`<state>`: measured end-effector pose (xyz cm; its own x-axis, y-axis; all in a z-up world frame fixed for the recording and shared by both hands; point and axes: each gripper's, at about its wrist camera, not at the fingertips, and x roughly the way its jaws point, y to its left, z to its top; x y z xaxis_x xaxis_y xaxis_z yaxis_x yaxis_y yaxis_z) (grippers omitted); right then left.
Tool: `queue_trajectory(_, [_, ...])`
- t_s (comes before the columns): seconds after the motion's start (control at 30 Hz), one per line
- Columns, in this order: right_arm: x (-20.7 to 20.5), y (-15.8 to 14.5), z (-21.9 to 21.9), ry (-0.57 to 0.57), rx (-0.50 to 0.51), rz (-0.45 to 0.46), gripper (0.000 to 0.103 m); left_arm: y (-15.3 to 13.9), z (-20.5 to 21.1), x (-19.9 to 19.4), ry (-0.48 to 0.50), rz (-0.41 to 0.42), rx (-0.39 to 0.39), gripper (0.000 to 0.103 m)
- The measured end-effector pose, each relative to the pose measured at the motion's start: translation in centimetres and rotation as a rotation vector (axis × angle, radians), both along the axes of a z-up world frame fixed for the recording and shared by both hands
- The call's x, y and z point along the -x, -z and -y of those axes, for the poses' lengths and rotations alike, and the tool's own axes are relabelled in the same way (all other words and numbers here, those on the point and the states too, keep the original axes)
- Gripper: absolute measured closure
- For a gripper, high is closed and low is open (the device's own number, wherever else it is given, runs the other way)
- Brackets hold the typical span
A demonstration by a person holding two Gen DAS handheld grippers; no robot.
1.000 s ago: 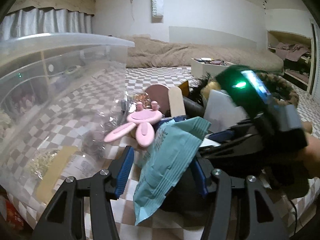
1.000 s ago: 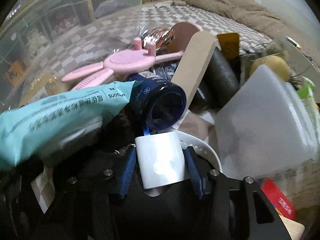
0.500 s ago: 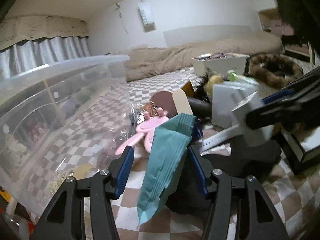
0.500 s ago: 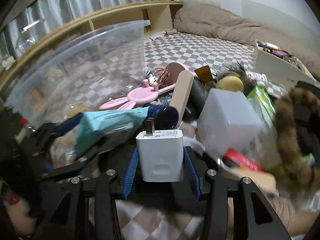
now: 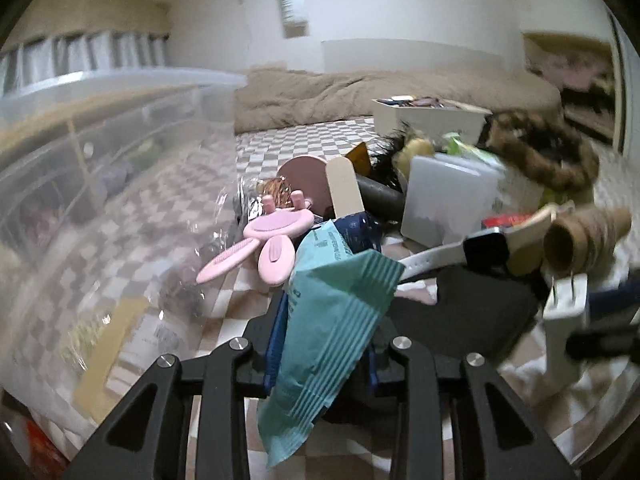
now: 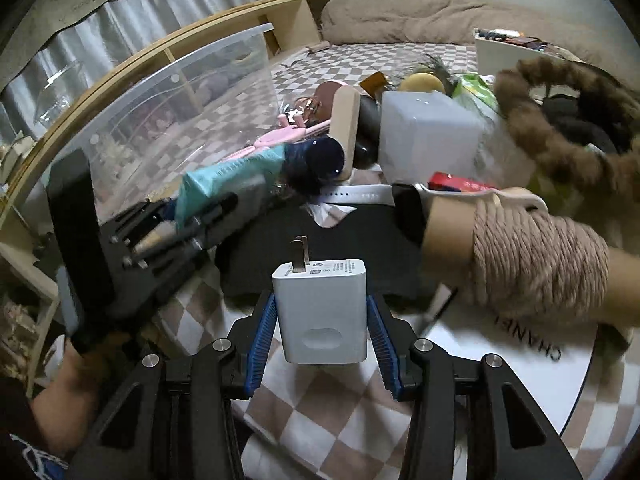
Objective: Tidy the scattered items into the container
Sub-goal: 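Close the right tool on the white charger and lift it, then carry the teal packet and white charger with both tools over the clear bin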
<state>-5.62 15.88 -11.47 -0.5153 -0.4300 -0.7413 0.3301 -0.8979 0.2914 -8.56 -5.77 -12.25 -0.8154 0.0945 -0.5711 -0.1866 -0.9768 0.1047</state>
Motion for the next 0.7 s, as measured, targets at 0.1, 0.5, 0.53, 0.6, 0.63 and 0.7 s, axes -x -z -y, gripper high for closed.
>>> queue_trajectory(0.1, [-0.3, 0.4, -0.1, 0.018, 0.02, 0.003, 0.056, -0.1, -0.1, -0.1, -0.009, 0.013, -0.009, 0.071])
queue_trajectory(0.5, [-1.6, -0.3, -1.1, 0.077, 0.058, -0.025, 0.056, -2.3, 0.9, -0.9, -0.013, 0.017, -0.117, 0.073])
queue_trajectory(0.53, [-1.6, -0.5, -1.2, 0.083, 0.057, -0.028, 0.056, -2.4, 0.9, -1.0, -0.015, 0.013, -0.113, 0.073])
queue_trajectory(0.6, [-1.8, -0.6, -1.3, 0.099, 0.046, -0.034, 0.056, -2.6, 0.9, -1.4, -0.016, 0.008, -0.102, 0.073])
queue_trajectory(0.63, [-1.8, -0.7, -1.4, 0.107, 0.044, -0.037, 0.056, -2.7, 1.0, -1.5, -0.016, 0.007, -0.105, 0.073])
queue_trajectory(0.7, [-2.1, -0.8, -1.7, 0.123, 0.052, -0.038, 0.056, -3.0, 1.2, -1.9, -0.014, 0.001, -0.109, 0.073])
